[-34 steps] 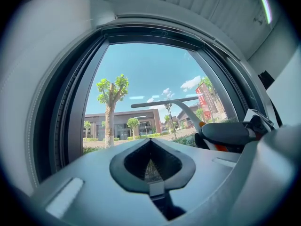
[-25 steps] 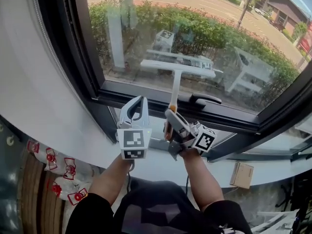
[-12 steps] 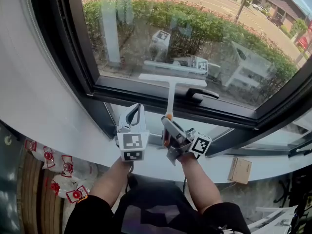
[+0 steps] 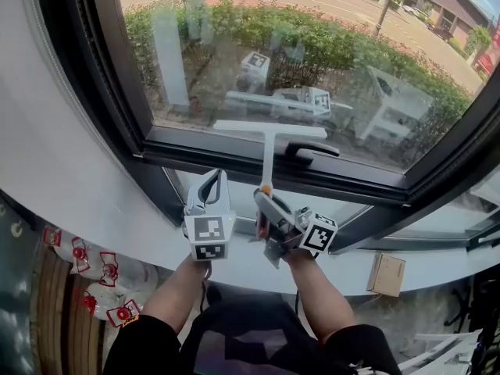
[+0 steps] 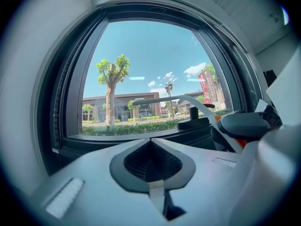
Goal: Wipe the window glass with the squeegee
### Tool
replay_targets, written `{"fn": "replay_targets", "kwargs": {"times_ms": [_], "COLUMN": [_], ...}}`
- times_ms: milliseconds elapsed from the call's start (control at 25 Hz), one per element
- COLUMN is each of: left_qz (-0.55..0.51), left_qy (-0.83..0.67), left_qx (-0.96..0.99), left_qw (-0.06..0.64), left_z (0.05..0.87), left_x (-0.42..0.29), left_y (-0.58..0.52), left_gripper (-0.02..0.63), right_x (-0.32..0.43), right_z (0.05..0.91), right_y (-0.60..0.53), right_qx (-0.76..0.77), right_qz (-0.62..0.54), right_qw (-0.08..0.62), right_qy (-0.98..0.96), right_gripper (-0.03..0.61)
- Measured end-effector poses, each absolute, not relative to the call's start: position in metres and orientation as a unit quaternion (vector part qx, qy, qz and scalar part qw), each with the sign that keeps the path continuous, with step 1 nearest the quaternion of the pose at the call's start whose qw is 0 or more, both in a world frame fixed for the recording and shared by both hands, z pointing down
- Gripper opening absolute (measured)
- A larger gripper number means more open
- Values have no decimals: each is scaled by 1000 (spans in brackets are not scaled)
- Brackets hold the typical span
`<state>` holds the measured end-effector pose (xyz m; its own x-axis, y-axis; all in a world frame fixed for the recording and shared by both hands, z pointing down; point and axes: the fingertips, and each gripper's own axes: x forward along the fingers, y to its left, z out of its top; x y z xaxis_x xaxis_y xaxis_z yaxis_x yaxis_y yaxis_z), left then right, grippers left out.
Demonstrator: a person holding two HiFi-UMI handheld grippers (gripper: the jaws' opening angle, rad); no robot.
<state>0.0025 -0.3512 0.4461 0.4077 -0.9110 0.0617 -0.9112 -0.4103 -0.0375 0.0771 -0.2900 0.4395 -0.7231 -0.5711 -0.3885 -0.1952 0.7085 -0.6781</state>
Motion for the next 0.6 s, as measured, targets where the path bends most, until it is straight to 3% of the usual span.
{"fn": "replay_targets", "kwargs": {"times_ms": [600], "left_qz": [-24], "left_qy": [-525], "left_qx": [844], "left_qw": [-110], "left_z": [324], "left_x": [105], "left_y": [-328], "left_gripper": [18], "right_x": [211], "right_z": [293], "right_y": [-269], "right_qx": [-188], "right_qz": [-185], "right_qw": [339], "right_qy": [903], "right_gripper": [48]}}
